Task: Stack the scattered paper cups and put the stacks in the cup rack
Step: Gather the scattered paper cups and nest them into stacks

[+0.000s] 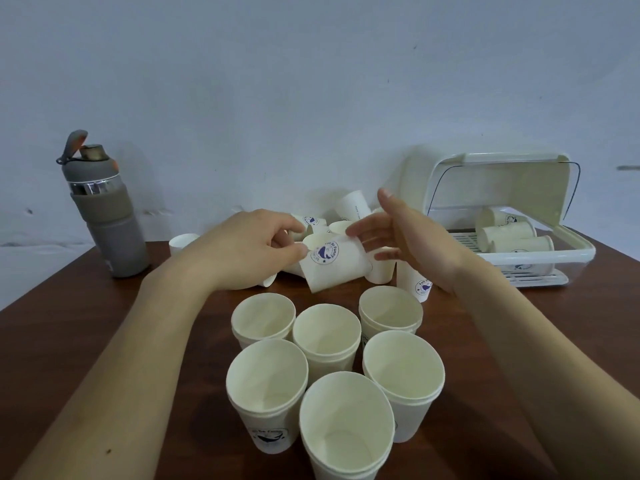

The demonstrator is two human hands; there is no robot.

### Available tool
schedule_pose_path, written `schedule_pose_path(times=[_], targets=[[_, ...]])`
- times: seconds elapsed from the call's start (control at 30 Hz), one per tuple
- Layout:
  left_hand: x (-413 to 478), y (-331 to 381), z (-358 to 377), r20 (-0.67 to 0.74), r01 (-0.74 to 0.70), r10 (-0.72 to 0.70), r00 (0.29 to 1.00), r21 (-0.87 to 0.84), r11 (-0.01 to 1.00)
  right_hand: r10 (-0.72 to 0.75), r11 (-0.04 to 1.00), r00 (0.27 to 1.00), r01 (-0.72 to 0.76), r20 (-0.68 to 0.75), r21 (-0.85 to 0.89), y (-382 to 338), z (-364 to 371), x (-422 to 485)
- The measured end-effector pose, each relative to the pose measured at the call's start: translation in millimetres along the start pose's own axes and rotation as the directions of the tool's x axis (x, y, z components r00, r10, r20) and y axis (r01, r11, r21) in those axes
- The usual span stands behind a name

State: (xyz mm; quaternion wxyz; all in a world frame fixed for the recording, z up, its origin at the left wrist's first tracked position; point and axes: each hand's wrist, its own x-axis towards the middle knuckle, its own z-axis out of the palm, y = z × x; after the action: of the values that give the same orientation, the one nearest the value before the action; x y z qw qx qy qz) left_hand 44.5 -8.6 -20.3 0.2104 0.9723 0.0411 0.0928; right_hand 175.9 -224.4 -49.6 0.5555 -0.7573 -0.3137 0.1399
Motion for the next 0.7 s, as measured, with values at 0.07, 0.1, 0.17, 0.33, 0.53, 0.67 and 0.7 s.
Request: schedule_pose_path(times=[0.07,0.1,0.17,0.33,0.53,0.67,0.7], targets=[[-1,4,1,0.012,-0.001,0.002,1.000,-0.017,1.000,-0.040,0.999,0.999,0.040,0.001,0.033,-9,-2,-2],[-2,6,2,0.012,-0.003,0.003,1.000,-0.023,1.000,-0.056,0.997,0.998,0.056,0.002,0.059,-13,-2,-4],[-3,10,1,0.009,-0.003,0.003,1.000,-0.036,0.999,-0.085,0.990,0.996,0.083,0.013,0.114,-20,-5,-6],[-4,14,1,-0.028,-0.020,0.019,0.999,-0.021,1.000,-0.138,0.968,0.987,0.117,0.084,0.220,-31,-6,-12],[-2,11,2,-0.121,-0.057,0.040,0.992,-0.141,0.988,-0.192,0.970,0.971,0.210,-0.140,0.124,-33,-16,-17],[-3,11,0,-0.180,-0.073,0.041,0.983,-0.173,0.982,-0.240,0.802,0.908,-0.013,-0.343,-0.597,-12,-38,-11],[-4,12,0,-0.194,-0.087,0.051,0.980,-0.180,0.980,-0.178,0.720,0.926,-0.109,-0.334,-0.686,-5,-41,-10]])
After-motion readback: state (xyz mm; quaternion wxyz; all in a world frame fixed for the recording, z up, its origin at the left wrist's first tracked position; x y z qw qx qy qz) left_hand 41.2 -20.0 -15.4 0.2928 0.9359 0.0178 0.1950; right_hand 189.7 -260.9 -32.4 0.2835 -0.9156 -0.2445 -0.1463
